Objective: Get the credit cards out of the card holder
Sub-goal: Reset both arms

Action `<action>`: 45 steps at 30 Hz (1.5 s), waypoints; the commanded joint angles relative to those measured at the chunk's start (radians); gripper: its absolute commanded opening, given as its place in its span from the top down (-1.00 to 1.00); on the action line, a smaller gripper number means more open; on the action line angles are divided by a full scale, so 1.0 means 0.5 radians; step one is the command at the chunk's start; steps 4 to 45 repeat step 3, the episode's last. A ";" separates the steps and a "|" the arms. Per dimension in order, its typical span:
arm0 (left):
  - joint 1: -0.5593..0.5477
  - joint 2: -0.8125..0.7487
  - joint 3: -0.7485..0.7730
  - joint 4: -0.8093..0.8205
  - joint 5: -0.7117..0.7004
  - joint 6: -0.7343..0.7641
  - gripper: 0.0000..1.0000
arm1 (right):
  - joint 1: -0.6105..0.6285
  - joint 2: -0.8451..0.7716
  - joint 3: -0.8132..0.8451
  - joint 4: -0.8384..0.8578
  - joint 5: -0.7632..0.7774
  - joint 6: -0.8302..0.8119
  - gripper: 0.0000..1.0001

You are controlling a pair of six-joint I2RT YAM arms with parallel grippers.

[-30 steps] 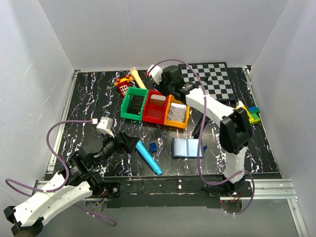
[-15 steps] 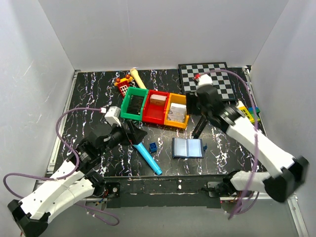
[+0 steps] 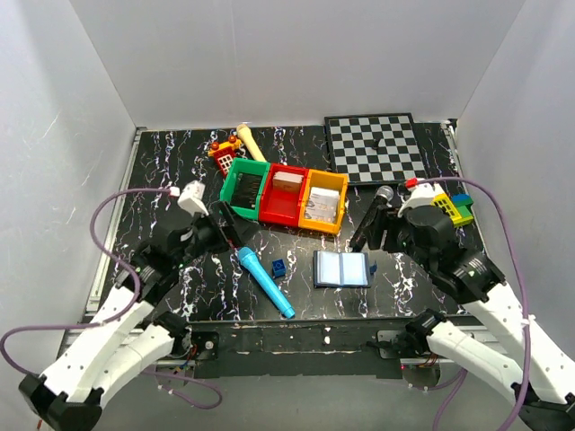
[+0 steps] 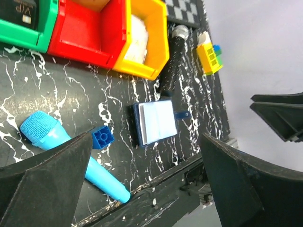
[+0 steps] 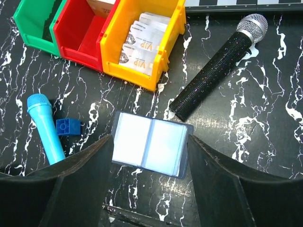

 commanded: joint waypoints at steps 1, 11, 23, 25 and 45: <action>0.005 -0.098 0.030 -0.119 -0.091 -0.021 -0.96 | 0.006 -0.029 -0.020 -0.018 0.010 0.066 -0.42; 0.005 -0.062 0.073 -0.223 -0.104 -0.033 -0.96 | 0.006 -0.038 -0.032 0.009 -0.012 0.106 -0.41; 0.005 -0.062 0.073 -0.223 -0.104 -0.033 -0.96 | 0.006 -0.038 -0.032 0.009 -0.012 0.106 -0.41; 0.005 -0.062 0.073 -0.223 -0.104 -0.033 -0.96 | 0.006 -0.038 -0.032 0.009 -0.012 0.106 -0.41; 0.005 -0.062 0.073 -0.223 -0.104 -0.033 -0.96 | 0.006 -0.038 -0.032 0.009 -0.012 0.106 -0.41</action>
